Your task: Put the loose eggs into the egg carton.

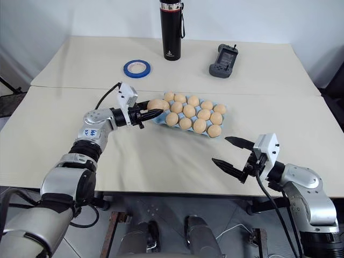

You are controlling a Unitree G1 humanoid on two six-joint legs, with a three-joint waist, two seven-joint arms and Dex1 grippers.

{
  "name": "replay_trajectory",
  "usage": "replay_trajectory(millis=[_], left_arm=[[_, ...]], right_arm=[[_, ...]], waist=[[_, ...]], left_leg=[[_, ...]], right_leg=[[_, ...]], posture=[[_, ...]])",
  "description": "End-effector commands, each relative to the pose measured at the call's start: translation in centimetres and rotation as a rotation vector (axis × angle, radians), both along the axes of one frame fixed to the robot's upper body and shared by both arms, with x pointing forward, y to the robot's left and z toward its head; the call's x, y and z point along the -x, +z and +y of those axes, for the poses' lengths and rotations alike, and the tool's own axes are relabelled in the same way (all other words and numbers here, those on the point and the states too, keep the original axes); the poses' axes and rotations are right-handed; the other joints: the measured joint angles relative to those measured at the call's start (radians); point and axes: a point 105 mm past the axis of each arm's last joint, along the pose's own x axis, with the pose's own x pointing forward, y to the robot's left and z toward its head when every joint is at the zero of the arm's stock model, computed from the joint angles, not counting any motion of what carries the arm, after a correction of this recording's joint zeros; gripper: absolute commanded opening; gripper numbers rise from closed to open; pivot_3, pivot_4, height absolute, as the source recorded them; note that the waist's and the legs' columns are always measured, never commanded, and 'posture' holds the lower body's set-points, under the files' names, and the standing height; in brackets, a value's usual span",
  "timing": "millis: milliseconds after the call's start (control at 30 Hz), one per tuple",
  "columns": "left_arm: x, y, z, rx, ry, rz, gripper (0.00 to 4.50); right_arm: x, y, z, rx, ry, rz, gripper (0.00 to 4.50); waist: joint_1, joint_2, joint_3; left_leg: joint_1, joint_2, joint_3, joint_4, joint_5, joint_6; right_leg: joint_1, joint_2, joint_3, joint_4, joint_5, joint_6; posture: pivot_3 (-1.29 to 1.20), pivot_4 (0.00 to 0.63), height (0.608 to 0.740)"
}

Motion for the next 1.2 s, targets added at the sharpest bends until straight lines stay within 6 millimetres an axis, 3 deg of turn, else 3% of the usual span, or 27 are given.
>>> replay_trajectory(millis=[33, 167, 300, 467, 600, 733, 833, 1000, 1200], left_arm=[[-0.5, 1.5, -0.1, -0.01, 0.012, -0.048, 3.23], [-0.4, 1.7, 0.1, -0.014, 0.01, -0.058, 4.47], [-0.3, 2.6, 0.6, 0.003, 0.004, -0.088, 4.47], [0.4, 4.3, 2.6, 0.015, -0.012, -0.143, 4.47], [1.1, 3.7, 5.1, -0.042, 0.046, -0.109, 4.47], [3.2, 3.5, 6.7, 0.018, 0.027, -0.089, 4.47], [6.2, 1.7, 8.2, -0.018, -0.021, -0.041, 4.47], [8.4, 0.4, 9.4, -0.054, -0.023, 0.002, 4.47], [9.4, 0.5, 10.5, -0.072, 0.009, 0.014, 4.47]], right_arm=[[0.4, 1.3, -0.1, -0.006, -0.01, -0.067, 4.5], [0.3, 1.3, -0.2, -0.006, -0.013, -0.066, 4.5], [0.1, 1.3, -0.1, -0.005, -0.006, -0.068, 4.5], [-0.6, 1.8, 0.0, 0.005, 0.025, -0.086, 4.5], [-1.2, 2.1, 0.0, 0.02, 0.055, -0.096, 4.5], [-1.9, 2.4, 0.2, 0.027, 0.092, -0.103, 4.5], [-2.6, 2.5, 0.6, 0.045, 0.138, -0.1, 4.5], [-3.4, 2.6, 0.6, 0.065, 0.173, -0.099, 4.5], [-4.0, 2.7, 0.7, 0.079, 0.199, -0.098, 4.5]], waist=[[0.001, 0.0, 0.0], [0.001, 0.0, 0.0], [0.001, 0.0, 0.0], [-0.003, -0.001, 0.001], [-0.003, -0.001, 0.001], [-0.002, -0.001, 0.001], [-0.005, 0.0, 0.001], [-0.003, 0.0, 0.001], [0.0, 0.0, 0.001]], left_leg=[[0.0, 0.0, 0.0, 0.0, 0.0, 0.0], [0.0, 0.0, 0.0, 0.0, 0.0, 0.0], [0.0, 0.0, 0.0, 0.0, 0.0, 0.0], [0.0, 0.0, 0.0, 0.0, 0.0, 0.0], [0.001, 0.001, 0.0, 0.0, 0.001, 0.0], [0.001, 0.001, 0.001, 0.0, 0.002, 0.003], [0.0, 0.001, 0.0, 0.001, 0.003, 0.003], [0.001, 0.002, 0.0, 0.001, 0.003, 0.002], [0.001, 0.0, -0.001, 0.001, 0.001, 0.0]], right_leg=[[0.0, 0.0, 0.0, 0.0, 0.0, 0.0], [0.0, 0.0, 0.0, 0.0, 0.0, 0.0], [0.0, 0.0, 0.0, 0.0, 0.0, 0.0], [0.0, 0.0, 0.0, 0.001, 0.0, 0.0], [0.0, 0.001, 0.0, 0.002, 0.0, 0.0], [0.0, 0.0, 0.0, 0.004, -0.001, 0.0], [-0.001, 0.0, 0.0, 0.005, -0.001, -0.001], [-0.001, 0.0, 0.0, 0.006, -0.002, -0.002], [0.0, -0.003, 0.0, 0.005, -0.002, -0.003]], posture=[[0.0, 0.15, 0.74], [0.0, 0.15, 0.74], [0.0, 0.15, 0.74], [0.0, 0.15, 0.74], [0.0, 0.15, 0.74], [0.0, 0.15, 0.74], [0.0, 0.15, 0.74], [0.0, 0.15, 0.74], [0.0, 0.15, 0.74]])
